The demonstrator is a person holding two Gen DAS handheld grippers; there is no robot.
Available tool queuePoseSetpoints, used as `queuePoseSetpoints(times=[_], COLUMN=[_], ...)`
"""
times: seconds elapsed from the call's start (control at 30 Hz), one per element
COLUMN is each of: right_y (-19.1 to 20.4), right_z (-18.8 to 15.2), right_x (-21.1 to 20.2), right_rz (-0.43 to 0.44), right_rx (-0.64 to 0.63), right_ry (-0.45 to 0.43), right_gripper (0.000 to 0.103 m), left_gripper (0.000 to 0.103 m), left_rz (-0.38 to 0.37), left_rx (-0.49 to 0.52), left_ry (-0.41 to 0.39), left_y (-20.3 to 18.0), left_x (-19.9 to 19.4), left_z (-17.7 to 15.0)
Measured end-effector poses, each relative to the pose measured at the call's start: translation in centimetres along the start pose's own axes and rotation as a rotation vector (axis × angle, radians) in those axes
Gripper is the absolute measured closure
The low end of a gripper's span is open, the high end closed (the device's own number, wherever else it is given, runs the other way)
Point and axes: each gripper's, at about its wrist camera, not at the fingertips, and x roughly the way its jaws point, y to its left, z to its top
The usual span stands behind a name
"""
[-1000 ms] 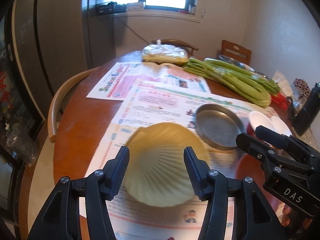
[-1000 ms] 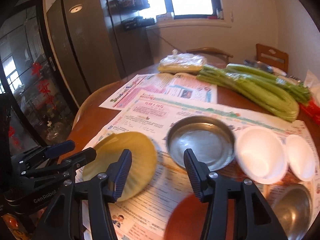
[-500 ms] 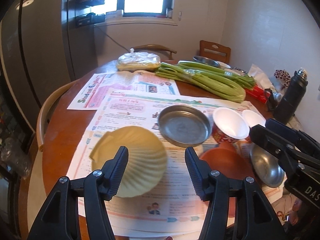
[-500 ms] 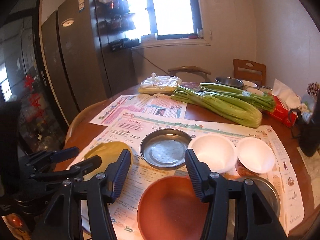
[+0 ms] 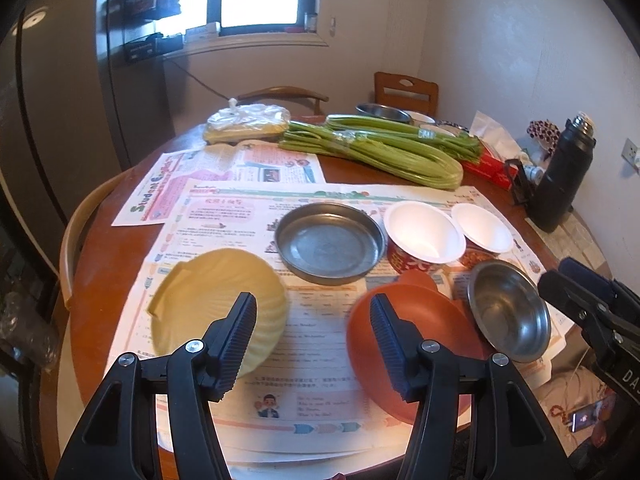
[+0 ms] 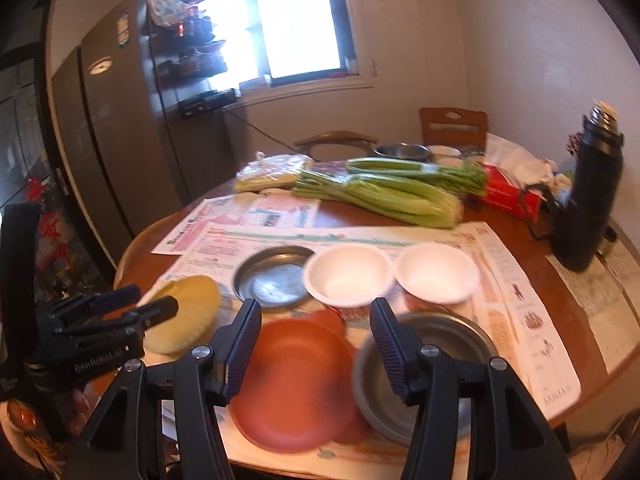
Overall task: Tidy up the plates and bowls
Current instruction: 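Move the left tool to the orange plate and grasp its rim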
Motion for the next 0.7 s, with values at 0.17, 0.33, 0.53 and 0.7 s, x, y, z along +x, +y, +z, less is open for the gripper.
queuePoseSetpoints(times=[0.17, 0.33, 0.53, 0.7], right_y=[-1.8, -2.3, -1.1, 0.3], right_z=[-1.3, -2.7, -4.4, -6.3], right_x=[-0.9, -1.7, -1.6, -0.2], right_rz=[-0.022, -0.024, 0.014, 0.044], right_rx=[0.045, 0.057, 0.040, 0.041], right_ry=[0.018, 0.038, 0.083, 0.150], right_gripper=[0.047, 0.047, 0.047, 0.047], left_gripper=[0.042, 0.042, 0.042, 0.042], left_rz=[-0.007, -0.019, -0.017, -0.021], left_rx=[0.026, 0.059, 0.093, 0.097], left_ry=[0.012, 0.030, 0.080, 0.098], left_y=[-1.0, -1.9, -2.4, -2.4], left_x=[0.4, 1.0, 2.5, 3.2], left_z=[-0.3, -0.6, -1.4, -2.0])
